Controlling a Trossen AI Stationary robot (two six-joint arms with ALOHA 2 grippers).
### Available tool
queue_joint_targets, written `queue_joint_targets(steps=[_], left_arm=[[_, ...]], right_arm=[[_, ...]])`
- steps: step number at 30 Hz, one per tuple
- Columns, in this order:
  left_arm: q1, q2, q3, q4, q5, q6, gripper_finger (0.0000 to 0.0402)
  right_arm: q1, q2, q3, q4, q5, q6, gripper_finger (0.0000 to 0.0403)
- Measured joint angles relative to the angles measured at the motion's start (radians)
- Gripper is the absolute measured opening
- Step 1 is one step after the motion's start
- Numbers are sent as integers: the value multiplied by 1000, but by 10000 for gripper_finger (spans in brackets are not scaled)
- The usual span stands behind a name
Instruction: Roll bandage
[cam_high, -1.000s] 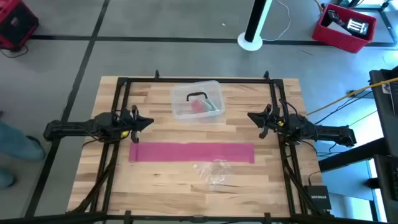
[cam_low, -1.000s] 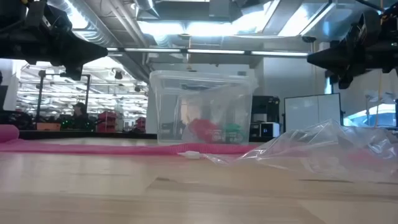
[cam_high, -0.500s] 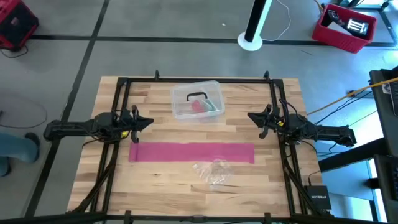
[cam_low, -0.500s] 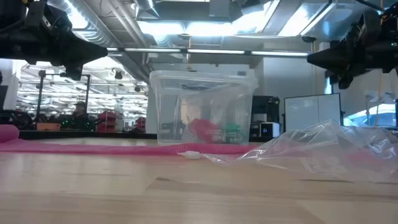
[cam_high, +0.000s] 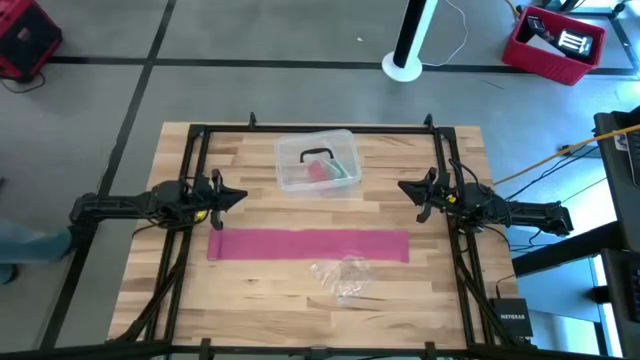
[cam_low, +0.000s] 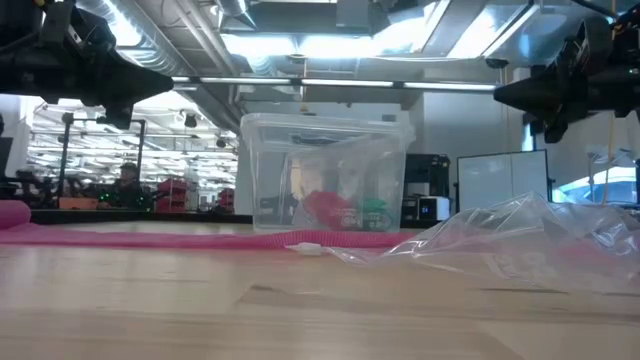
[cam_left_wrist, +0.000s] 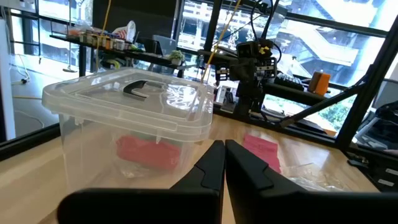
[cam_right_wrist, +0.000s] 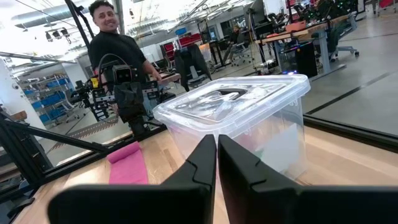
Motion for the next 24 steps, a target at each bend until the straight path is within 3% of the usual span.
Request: queue_joint_targets(steps=[17, 24], left_arm=[[1, 0, 0, 35, -19, -4, 5], [2, 0, 0, 143, -22, -229, 5]], right_arm=[[0, 0, 0, 0, 0, 0, 21], [0, 0, 0, 0, 0, 0, 21]])
